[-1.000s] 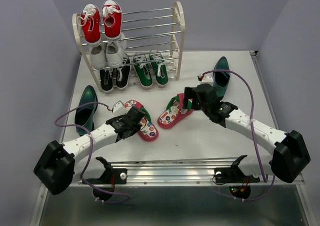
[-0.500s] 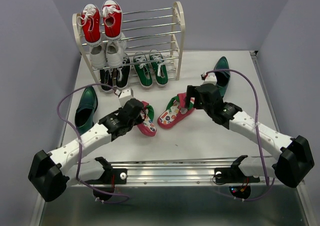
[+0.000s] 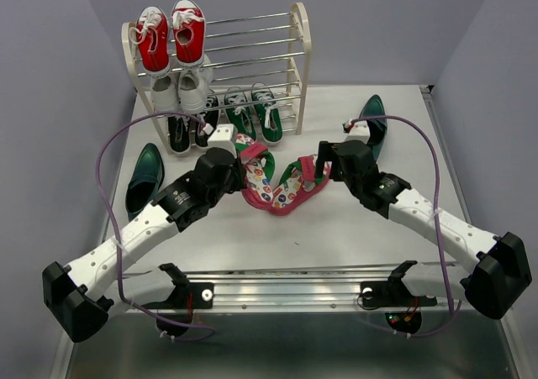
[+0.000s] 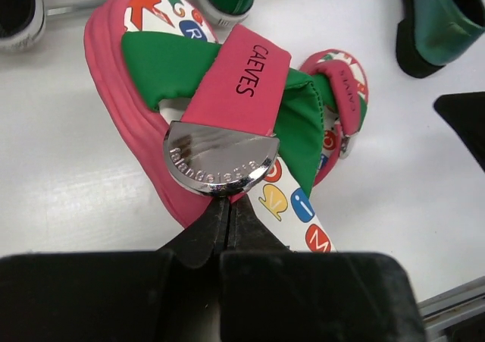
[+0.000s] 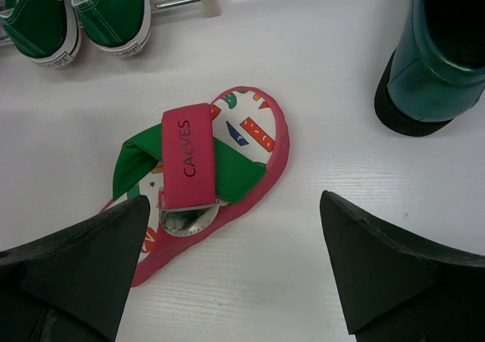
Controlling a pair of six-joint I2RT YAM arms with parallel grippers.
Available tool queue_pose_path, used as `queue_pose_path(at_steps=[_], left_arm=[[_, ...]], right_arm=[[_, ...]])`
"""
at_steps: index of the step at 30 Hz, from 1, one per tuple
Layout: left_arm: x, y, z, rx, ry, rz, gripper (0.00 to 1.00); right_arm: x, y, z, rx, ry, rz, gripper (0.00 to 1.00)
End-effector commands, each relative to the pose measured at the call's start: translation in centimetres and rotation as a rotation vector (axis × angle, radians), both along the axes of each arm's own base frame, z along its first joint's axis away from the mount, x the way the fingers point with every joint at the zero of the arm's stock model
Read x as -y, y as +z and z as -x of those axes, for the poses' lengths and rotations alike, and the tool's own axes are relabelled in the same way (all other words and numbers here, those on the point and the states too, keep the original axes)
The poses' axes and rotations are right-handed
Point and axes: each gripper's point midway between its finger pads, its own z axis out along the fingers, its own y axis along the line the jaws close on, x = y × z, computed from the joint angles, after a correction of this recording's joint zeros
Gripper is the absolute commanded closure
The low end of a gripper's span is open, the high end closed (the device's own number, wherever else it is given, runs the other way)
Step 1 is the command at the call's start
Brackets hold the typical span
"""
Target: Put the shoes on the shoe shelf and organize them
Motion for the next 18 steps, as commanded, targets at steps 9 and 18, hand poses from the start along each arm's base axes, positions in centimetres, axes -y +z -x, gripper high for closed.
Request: queue_pose_path(at_steps=[9, 18], left_arm=[[2.9, 13.5, -5.6, 0.416, -0.138, 0.045, 1.00], [2.4, 16.5, -11.2, 0.508, -0.115, 0.060, 1.00]], right_arm=[[1.5, 1.5, -0.5, 0.064, -0.066, 0.043, 0.00], [1.7, 1.2, -1.2, 0.060, -0.087, 0.081, 0.00]])
